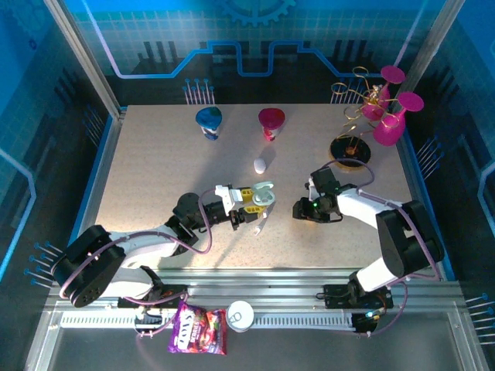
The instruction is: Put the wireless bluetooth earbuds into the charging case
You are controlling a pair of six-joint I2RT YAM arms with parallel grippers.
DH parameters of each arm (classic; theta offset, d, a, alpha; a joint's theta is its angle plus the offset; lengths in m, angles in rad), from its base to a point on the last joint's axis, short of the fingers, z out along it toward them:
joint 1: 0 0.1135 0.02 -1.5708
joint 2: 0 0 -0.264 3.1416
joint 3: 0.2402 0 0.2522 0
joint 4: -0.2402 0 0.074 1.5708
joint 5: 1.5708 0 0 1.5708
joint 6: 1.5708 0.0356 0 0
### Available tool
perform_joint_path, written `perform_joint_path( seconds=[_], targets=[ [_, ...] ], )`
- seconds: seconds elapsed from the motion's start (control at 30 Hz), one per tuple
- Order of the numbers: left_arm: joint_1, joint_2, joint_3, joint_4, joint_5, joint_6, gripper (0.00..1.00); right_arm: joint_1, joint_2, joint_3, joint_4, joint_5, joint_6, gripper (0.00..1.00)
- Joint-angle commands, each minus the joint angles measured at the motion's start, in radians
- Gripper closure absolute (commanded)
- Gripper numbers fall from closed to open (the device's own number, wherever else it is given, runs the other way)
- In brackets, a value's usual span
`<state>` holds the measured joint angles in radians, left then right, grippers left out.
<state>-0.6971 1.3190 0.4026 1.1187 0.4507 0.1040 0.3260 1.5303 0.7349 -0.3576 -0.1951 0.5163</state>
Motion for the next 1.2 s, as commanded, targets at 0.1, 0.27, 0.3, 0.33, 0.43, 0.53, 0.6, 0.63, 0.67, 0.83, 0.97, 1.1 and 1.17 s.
perform_joint_path(
  seconds=[0.1, 0.27, 0.3, 0.33, 0.43, 0.53, 0.6, 0.63, 0.67, 0.83, 0.97, 1.1, 1.17],
  targets=[
    [0.005, -0.009, -0.015, 0.011, 0.013, -0.007, 0.74, 0.034, 0.047, 0.057, 0.087, -0.115, 0.016, 0.56],
    [0.005, -0.012, -0.018, 0.009, 0.007, 0.003, 0.74, 0.040, -0.001, 0.066, -0.027, -0.049, 0.007, 0.56],
    [0.005, -0.012, -0.018, 0.010, 0.006, 0.003, 0.73, 0.042, -0.018, 0.066, -0.055, -0.031, 0.001, 0.56],
    [0.005, -0.011, -0.017, 0.010, 0.005, 0.005, 0.74, 0.042, -0.031, 0.068, -0.072, -0.017, -0.003, 0.56],
    [0.005, -0.003, -0.015, 0.013, 0.008, 0.006, 0.73, 0.044, -0.087, 0.063, -0.077, 0.008, -0.034, 0.56],
    [0.005, 0.006, -0.013, 0.028, 0.013, 0.001, 0.73, 0.042, -0.110, 0.088, -0.095, 0.063, -0.114, 0.56],
    [0.005, 0.008, -0.013, 0.036, 0.016, -0.005, 0.74, 0.043, -0.094, 0.124, -0.127, 0.115, -0.164, 0.57],
    [0.005, 0.007, -0.015, 0.036, 0.017, -0.007, 0.74, 0.044, -0.076, 0.138, -0.152, 0.150, -0.182, 0.60],
    [0.005, 0.003, -0.016, 0.036, 0.016, -0.008, 0.74, 0.045, -0.052, 0.186, -0.188, 0.189, -0.194, 0.63],
    [0.004, -0.042, -0.035, 0.011, 0.007, -0.004, 0.74, 0.094, 0.060, 0.322, -0.351, 0.363, -0.228, 0.67],
    [0.004, -0.102, -0.055, -0.040, -0.003, 0.015, 0.74, 0.130, 0.146, 0.410, -0.449, 0.427, -0.226, 0.69],
    [0.005, -0.149, -0.068, -0.083, -0.010, 0.029, 0.74, 0.171, 0.221, 0.482, -0.512, 0.461, -0.228, 0.70],
    [0.005, -0.164, -0.073, -0.095, -0.014, 0.034, 0.74, 0.192, 0.265, 0.516, -0.538, 0.469, -0.231, 0.71]
  ],
)
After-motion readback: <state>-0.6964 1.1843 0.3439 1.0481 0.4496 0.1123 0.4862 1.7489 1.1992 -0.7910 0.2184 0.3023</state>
